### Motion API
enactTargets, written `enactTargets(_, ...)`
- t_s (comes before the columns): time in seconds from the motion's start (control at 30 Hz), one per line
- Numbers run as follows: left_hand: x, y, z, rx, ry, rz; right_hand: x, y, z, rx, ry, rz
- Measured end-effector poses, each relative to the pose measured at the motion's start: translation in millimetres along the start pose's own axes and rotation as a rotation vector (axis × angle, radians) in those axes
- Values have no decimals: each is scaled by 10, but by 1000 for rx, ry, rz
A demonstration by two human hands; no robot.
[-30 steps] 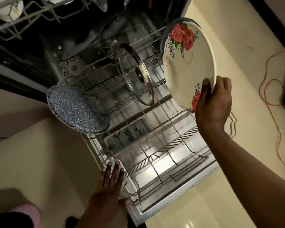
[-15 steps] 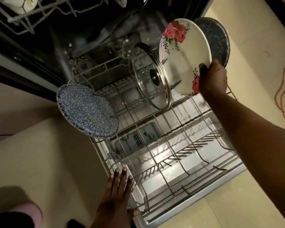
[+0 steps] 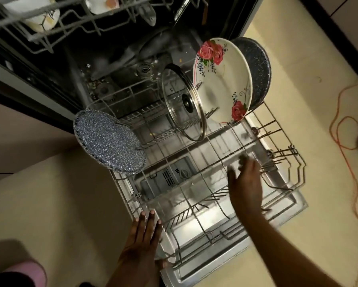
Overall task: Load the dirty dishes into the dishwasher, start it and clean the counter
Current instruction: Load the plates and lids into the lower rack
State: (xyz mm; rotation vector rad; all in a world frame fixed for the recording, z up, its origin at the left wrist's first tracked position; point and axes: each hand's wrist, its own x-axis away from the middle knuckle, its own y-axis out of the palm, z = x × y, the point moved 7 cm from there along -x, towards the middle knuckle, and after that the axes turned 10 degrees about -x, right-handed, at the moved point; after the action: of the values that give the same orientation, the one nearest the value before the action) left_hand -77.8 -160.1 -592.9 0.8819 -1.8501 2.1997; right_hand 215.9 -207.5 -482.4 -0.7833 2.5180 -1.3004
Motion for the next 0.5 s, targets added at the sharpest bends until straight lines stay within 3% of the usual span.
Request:
enactTargets(0.23,54,-395,59,25,-26,-82,1247,-199,-32,134,-122,-326)
enactTargets(0.4,433,-904,-25,55,-60,-12,1356,-677,-195,135,70,-181)
enactTargets(0.5,775,-1437,-202,56,-65,10,1464,-863,-613,126,62,-185)
